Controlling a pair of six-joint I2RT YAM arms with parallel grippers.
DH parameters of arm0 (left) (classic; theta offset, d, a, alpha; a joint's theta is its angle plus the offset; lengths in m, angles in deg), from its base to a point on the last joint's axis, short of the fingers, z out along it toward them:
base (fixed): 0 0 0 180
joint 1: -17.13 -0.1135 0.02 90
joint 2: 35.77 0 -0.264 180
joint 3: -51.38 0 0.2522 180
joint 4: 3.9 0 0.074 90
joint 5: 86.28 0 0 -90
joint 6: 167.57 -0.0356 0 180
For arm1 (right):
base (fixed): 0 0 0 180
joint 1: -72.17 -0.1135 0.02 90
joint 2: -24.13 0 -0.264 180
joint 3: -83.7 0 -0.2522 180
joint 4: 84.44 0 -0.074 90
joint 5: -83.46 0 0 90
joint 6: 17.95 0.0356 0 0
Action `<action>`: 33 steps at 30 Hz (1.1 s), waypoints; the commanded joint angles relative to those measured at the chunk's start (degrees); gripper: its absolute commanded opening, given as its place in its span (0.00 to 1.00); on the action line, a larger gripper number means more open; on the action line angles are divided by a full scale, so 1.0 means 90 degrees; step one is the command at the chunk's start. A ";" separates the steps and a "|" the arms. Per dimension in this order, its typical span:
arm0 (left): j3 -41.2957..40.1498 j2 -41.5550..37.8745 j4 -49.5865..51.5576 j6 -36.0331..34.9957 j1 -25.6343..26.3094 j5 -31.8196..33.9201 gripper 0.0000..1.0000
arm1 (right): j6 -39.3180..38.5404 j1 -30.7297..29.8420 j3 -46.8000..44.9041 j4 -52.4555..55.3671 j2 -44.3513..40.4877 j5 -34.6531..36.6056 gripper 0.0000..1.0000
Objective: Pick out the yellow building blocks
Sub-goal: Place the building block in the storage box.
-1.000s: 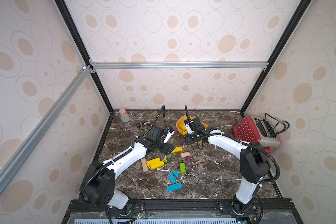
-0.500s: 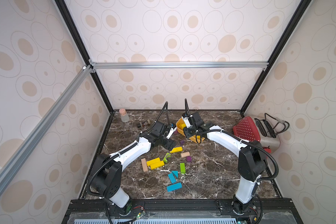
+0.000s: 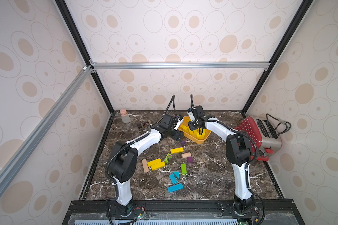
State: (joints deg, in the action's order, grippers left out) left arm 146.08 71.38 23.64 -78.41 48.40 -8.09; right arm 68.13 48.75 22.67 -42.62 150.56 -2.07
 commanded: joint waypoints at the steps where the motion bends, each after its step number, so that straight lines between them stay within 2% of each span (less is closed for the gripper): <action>1: 0.0254 0.0142 -0.0234 0.0231 -0.0148 -0.0270 0.89 | -0.0427 0.0082 0.0356 0.0286 0.0224 0.0067 0.14; 12: 0.0137 0.0284 -0.0526 0.0817 -0.0623 -0.0497 0.89 | -0.0773 0.0162 0.1134 0.0507 0.0936 0.0094 0.19; 13: 0.0131 0.0277 -0.0517 0.0816 -0.0631 -0.0511 0.89 | -0.0773 0.0174 0.1264 0.0569 0.1029 0.0128 0.21; 17: 0.0118 0.0250 -0.0498 0.0793 -0.0632 -0.0495 0.89 | -0.0733 0.0162 0.1542 0.0643 0.1195 0.0410 0.48; 19: 0.0092 0.0221 -0.0500 0.0783 -0.0643 -0.0488 0.89 | -0.0690 0.0161 0.1590 0.0652 0.1188 0.0455 0.54; 33: -0.0668 -0.0748 -0.0457 0.0902 -0.0681 -0.0453 0.89 | 0.0076 0.0046 0.0914 0.0670 0.0108 -0.0184 0.54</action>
State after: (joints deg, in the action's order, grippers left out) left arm 140.58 67.86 19.64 -71.37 42.52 -11.83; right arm 66.93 50.00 32.48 -37.55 156.57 -2.03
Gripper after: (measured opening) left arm 0.888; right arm 0.544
